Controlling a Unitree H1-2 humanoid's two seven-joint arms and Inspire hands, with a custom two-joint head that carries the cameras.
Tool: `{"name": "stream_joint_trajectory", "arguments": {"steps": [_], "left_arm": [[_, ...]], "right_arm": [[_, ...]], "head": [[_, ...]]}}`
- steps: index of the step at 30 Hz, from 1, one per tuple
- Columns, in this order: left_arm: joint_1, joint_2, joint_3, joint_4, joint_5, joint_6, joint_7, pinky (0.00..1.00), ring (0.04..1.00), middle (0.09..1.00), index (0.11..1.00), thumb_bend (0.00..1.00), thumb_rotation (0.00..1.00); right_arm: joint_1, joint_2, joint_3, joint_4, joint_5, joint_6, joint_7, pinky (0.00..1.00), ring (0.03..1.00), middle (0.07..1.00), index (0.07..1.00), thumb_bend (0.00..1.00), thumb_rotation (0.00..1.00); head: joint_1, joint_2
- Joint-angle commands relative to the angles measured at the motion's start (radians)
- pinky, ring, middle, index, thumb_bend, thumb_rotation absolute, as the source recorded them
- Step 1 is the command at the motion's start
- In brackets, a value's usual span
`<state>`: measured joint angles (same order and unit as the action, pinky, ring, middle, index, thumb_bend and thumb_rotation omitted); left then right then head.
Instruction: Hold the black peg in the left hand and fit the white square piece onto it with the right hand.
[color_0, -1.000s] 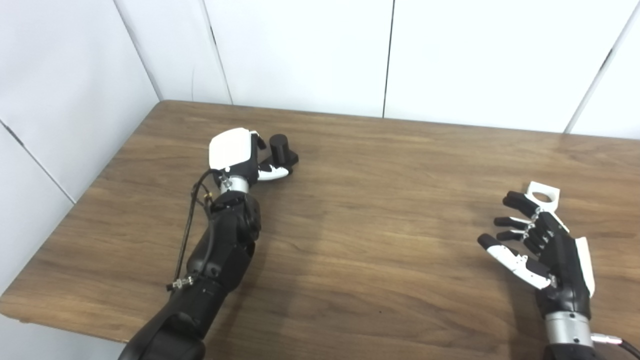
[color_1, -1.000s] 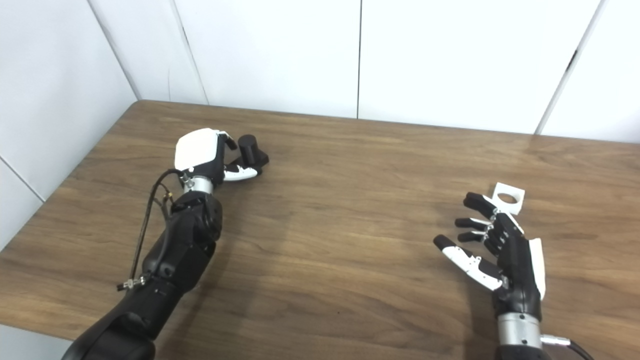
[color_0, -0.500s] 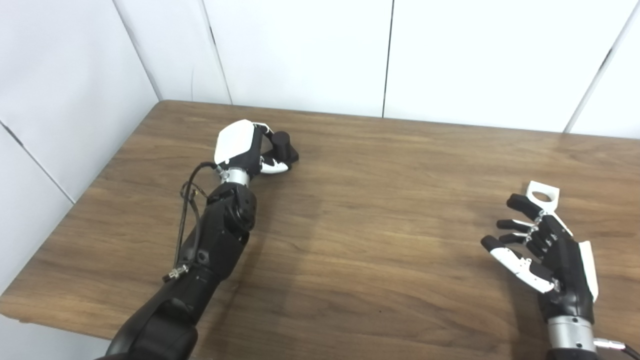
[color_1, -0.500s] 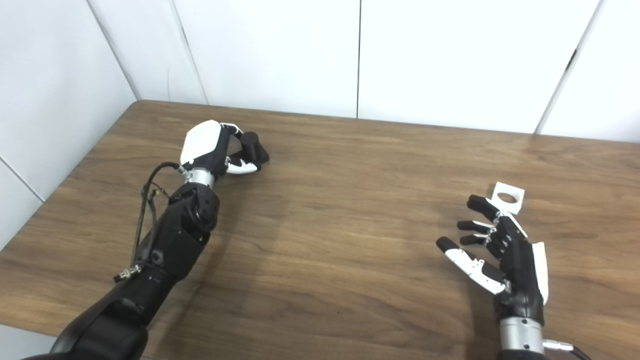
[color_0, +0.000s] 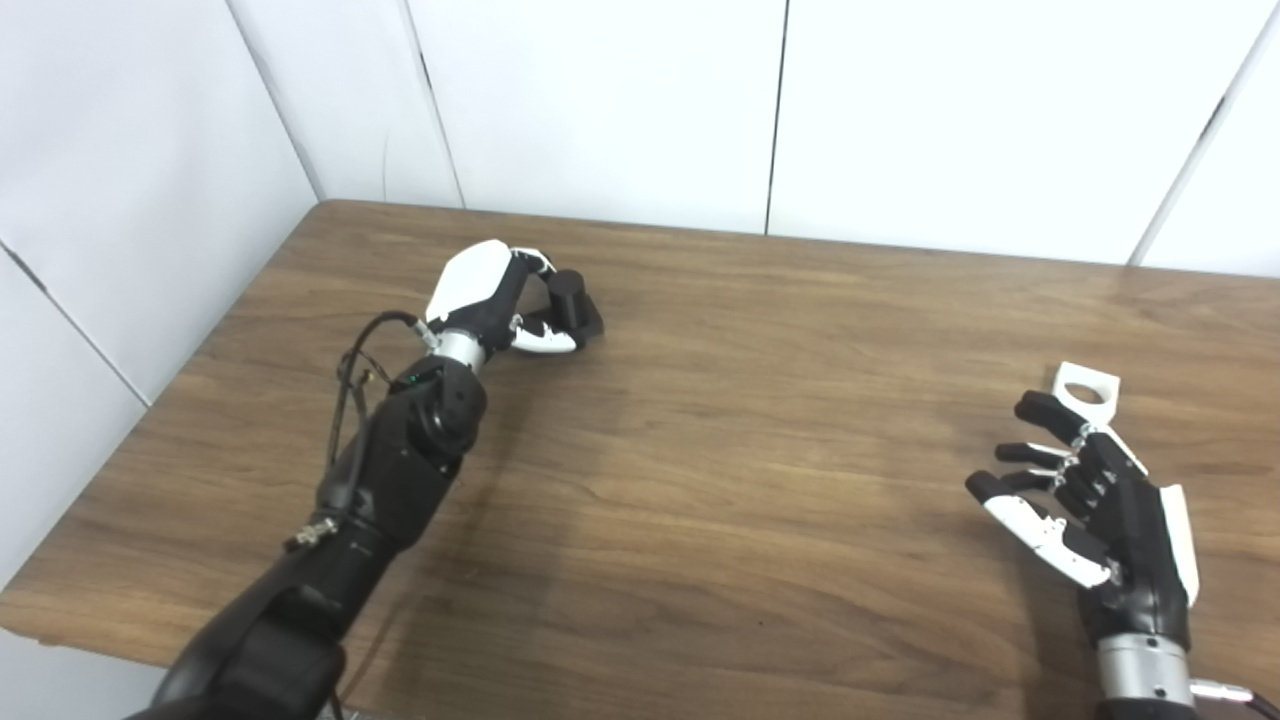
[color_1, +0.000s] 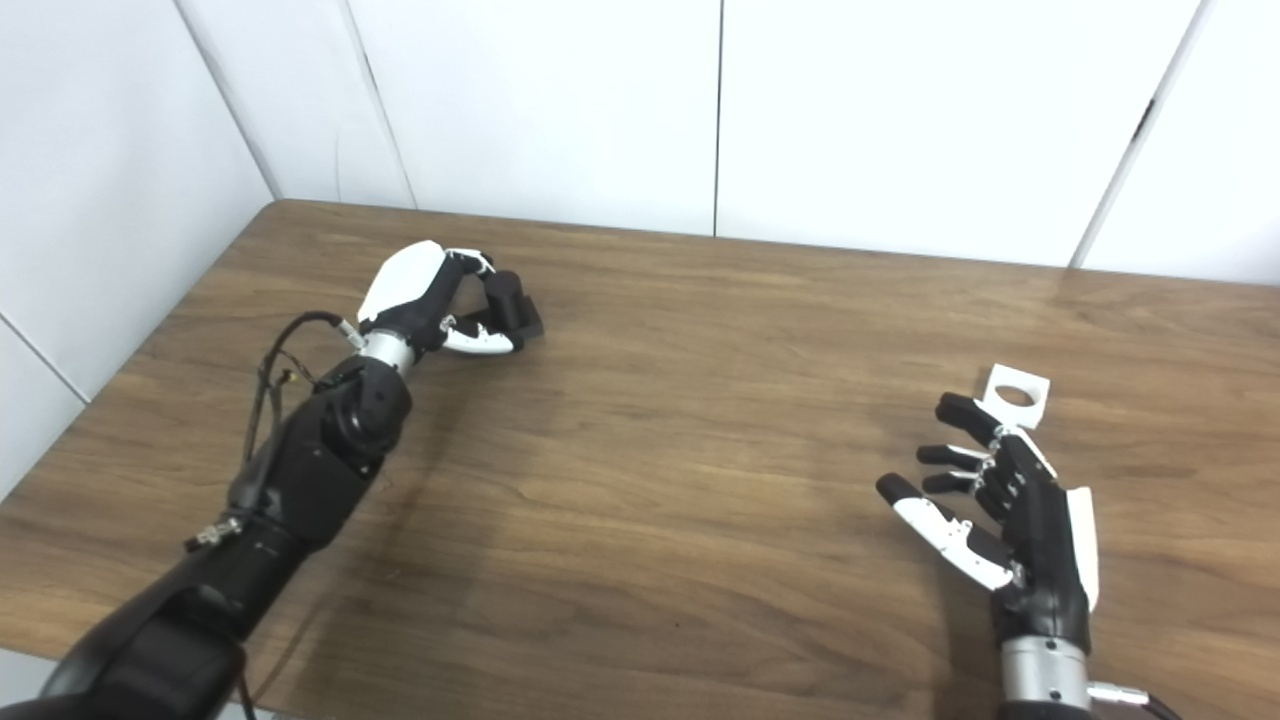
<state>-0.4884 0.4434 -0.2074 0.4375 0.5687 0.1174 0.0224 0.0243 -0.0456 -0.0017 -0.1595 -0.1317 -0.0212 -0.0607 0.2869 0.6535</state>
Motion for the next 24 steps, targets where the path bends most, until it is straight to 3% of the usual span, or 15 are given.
{"name": "stream_joint_trajectory", "arguments": {"steps": [1,9,17,24], "left_arm": [[0.010,0.019,-0.032,-0.011,-0.019,-0.050,-0.075,0.89,0.904,0.867,0.494,0.52,0.08],[0.008,0.051,-0.063,-0.015,-0.132,-0.265,-0.178,0.84,0.899,0.866,0.496,0.52,0.08],[0.007,0.035,-0.094,0.003,-0.176,-0.370,-0.250,0.84,0.912,0.869,0.494,0.52,0.08],[0.020,0.013,-0.121,-0.032,-0.172,-0.415,-0.257,0.83,0.909,0.864,0.493,0.52,0.07]], "right_arm": [[0.001,0.011,-0.002,-0.019,-0.004,-0.026,-0.011,0.50,0.612,0.760,0.742,0.75,0.27],[-0.002,0.012,0.000,-0.014,-0.010,-0.024,-0.014,0.50,0.606,0.766,0.737,0.75,0.27],[-0.004,0.012,0.004,-0.020,-0.027,-0.020,-0.020,0.49,0.604,0.758,0.740,0.75,0.27],[-0.005,0.013,0.001,-0.026,-0.023,-0.013,-0.017,0.50,0.615,0.762,0.740,0.74,0.25]], "head": [[0.001,0.001],[-0.005,0.003],[-0.011,0.006],[-0.020,0.010]]}}
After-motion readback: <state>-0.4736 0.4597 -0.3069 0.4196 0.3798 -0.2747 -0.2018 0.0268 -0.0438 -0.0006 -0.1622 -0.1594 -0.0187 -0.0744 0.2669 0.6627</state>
